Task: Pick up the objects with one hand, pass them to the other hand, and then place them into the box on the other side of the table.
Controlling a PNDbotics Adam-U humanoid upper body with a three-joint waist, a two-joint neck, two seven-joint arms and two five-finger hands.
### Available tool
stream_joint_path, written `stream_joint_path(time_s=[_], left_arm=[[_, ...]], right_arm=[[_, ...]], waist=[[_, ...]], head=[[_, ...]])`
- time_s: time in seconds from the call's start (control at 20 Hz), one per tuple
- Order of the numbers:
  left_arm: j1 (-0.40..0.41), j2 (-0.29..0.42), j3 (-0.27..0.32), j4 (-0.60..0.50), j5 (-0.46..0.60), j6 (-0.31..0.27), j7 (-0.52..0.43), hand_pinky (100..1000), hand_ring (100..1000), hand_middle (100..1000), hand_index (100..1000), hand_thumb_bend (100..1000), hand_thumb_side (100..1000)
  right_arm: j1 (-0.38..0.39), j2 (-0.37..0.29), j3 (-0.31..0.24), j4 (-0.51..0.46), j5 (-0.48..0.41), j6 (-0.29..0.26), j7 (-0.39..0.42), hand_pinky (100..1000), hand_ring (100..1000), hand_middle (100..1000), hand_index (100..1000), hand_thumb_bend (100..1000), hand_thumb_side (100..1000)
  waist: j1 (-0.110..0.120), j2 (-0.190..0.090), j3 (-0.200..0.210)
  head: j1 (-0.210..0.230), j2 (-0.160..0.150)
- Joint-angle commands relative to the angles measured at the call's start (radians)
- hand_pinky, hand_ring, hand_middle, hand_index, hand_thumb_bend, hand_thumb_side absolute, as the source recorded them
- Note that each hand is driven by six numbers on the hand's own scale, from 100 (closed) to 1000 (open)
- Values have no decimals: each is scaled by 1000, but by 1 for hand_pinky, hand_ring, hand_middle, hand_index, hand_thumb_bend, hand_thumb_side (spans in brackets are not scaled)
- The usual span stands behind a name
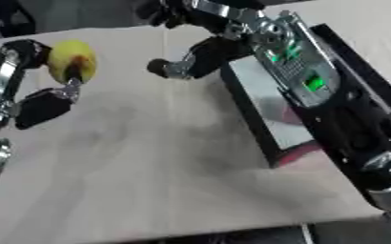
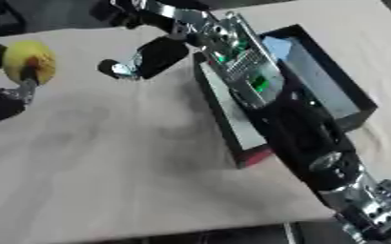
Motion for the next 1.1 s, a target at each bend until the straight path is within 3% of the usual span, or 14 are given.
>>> stream_joint_path(time_s=[0.05,0.55,1.1], left_arm=[[-13,8,0,-38,-13,-21,13,852,715,623,586,100,182],[-18,1,-14,-45,-34,-66,10,852,716,623,587,100,181],[-30,-9,-42,-54,-71,-132,1,849,721,626,587,100,155]], right_arm=[[-33,21,6,15,23,-4,2,921,898,865,877,357,207],[-54,57,20,51,42,-12,3,920,898,865,877,357,211],[-91,109,36,90,41,19,6,920,894,862,874,303,204]], waist=[[-14,-18,5],[-17,-16,10],[-23,-13,26]], head=[[-9,-12],[-33,-9],[-61,-8]])
